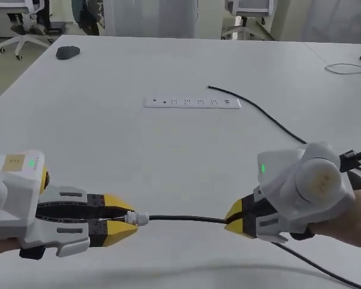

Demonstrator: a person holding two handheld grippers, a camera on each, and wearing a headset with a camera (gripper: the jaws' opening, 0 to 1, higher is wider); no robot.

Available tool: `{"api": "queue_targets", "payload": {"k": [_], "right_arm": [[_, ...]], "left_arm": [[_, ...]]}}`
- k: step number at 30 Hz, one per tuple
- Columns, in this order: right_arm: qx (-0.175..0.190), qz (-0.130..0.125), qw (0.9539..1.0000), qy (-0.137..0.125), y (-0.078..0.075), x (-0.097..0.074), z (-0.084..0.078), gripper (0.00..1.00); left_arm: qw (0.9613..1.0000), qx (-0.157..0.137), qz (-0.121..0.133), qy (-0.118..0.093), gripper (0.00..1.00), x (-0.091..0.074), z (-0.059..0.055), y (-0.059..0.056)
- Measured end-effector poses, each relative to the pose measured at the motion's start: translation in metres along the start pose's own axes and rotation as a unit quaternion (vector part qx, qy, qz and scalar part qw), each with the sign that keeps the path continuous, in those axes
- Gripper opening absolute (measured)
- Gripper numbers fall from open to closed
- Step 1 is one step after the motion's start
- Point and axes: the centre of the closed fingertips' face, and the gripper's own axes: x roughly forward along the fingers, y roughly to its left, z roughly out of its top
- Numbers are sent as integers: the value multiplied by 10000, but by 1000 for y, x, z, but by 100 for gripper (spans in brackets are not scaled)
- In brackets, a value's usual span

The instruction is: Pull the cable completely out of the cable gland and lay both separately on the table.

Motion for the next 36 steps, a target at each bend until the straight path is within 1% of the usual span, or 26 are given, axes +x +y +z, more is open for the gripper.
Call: {"api": "queue_targets", "payload": {"k": [2, 8, 11, 12, 17, 21, 24, 25, 27, 30, 32, 36], "right_arm": [[23, -36, 10000, 52, -2, -2, -5, 0], [108, -104, 9998, 97, -4, -8, -15, 0], [166, -100, 9997, 141, -4, -8, -20, 0], [190, -98, 9996, 157, -5, -8, -23, 0], [239, -111, 9996, 127, -4, -10, -23, 0], [235, -107, 9996, 120, -4, -9, -23, 0], [262, -161, 9994, 165, -7, -10, -26, 0], [308, -174, 9993, 156, -8, -11, -27, 0], [383, -200, 9989, 168, -10, -11, -29, 0], [415, -206, 9987, 202, -10, -11, -32, 0], [415, -196, 9988, 195, -10, -10, -31, 0], [405, -236, 9988, 116, -11, -8, -22, 0]], "left_arm": [[10000, -6, 31, -1, 15, -2, -1, 1], [9999, -100, 122, -14, 15, -9, -5, 4], [9997, -169, 195, 18, 15, -13, -11, 6], [9997, -167, 205, 10, 15, -13, -12, 6], [9995, -208, 251, -9, 15, -16, -13, 6], [9992, -246, 327, -41, 15, -19, -13, 10], [9985, -306, 447, -60, 15, -26, -15, 16], [9984, -317, 469, -80, 15, -30, -16, 17], [9980, -333, 541, -57, 15, -35, -19, 19], [9973, -384, 625, -66, 15, -41, -22, 22], [9968, -409, 682, -61, 15, -44, -25, 23], [9961, -455, 752, -62, 15, -49, -30, 24]]}}
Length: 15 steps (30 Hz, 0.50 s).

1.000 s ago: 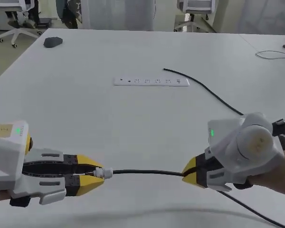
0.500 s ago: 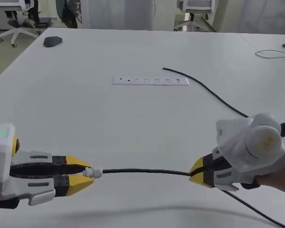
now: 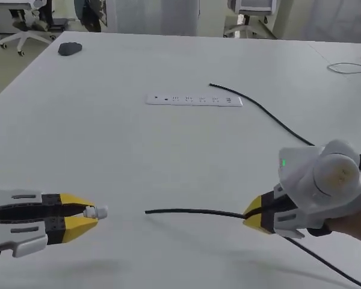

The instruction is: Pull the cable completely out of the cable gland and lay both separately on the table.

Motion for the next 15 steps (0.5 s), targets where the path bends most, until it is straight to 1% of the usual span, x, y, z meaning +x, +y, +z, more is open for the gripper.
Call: {"api": "queue_targets", "payload": {"k": [3, 5, 8, 13, 15], "right_arm": [[40, -24, 9999, -124, -3, 3, 10, 0], [93, 3, 9997, -205, -4, 4, 16, 0], [112, 9, 9993, -344, -4, 7, 29, 0], [74, 42, 9982, -601, -4, 17, 54, 0], [96, 39, 9979, -637, -5, 23, 61, 0]], "left_arm": [[10000, -51, 49, 6, 15, -4, -4, 2], [9999, -68, 89, -18, 15, -7, -5, 3], [9999, -89, 122, -28, 15, -10, -7, 3], [9995, -173, 266, -58, 15, -20, -14, 8], [9992, -193, 336, -79, 15, -24, -17, 10]]}}
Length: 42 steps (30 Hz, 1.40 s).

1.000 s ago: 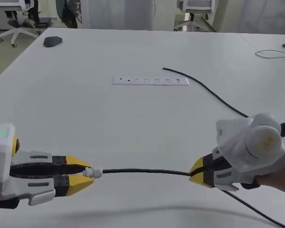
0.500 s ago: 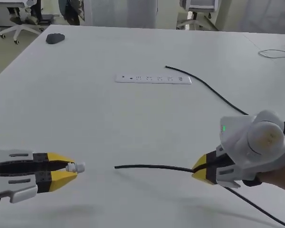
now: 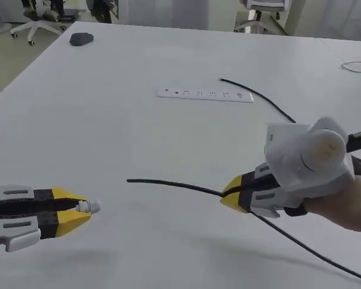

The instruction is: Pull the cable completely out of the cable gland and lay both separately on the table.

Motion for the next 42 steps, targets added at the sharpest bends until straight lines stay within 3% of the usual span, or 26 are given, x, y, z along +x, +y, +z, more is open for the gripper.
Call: {"api": "queue_targets", "payload": {"k": [3, 8, 15, 24, 37, 42], "right_arm": [[8, 22, 10000, -63, 2, 9, 9, 0], [93, 33, 9996, -254, 4, 26, 32, 0], [282, -82, 9981, -536, 0, 50, 68, 0], [630, 128, 9940, -883, 14, 92, 107, 0], [972, 313, 9899, -987, 32, 151, 141, 0], [1062, 326, 9893, -942, 41, 170, 142, 0]], "left_arm": [[10000, -42, 58, -26, 15, -4, -2, -2], [9997, -151, 180, -44, 15, -15, -15, 4], [9982, -263, 521, -126, 15, -34, -27, 20], [9947, -418, 908, -242, 15, -49, -48, 39], [9873, -643, 1414, -345, 15, -61, -76, 59], [9836, -682, 1629, -357, 15, -63, -83, 65]]}}
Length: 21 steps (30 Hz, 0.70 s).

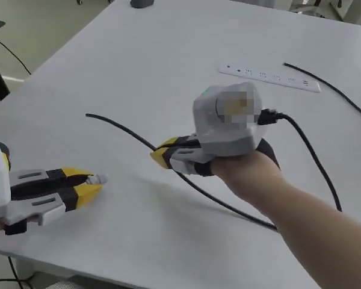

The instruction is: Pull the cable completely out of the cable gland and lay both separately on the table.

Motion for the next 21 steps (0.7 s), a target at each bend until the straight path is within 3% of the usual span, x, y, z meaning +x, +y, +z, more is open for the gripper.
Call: {"api": "queue_targets", "payload": {"k": [7, 12, 17, 21], "right_arm": [[-22, -64, 9997, 223, -1, 19, -12, 0], [17, -93, 9995, 307, -1, 24, -20, 0], [-90, -174, 9989, 425, -1, 29, -27, 0], [-193, -219, 9983, 496, -1, 31, -30, 0]], "left_arm": [[9999, -111, 35, 51, 15, 1, -11, 0], [9999, -70, 120, 62, 15, 1, -14, 0], [9997, 27, 119, 212, 15, 3, -23, -2], [9997, -39, 194, 137, 15, 3, -22, 0]]}}
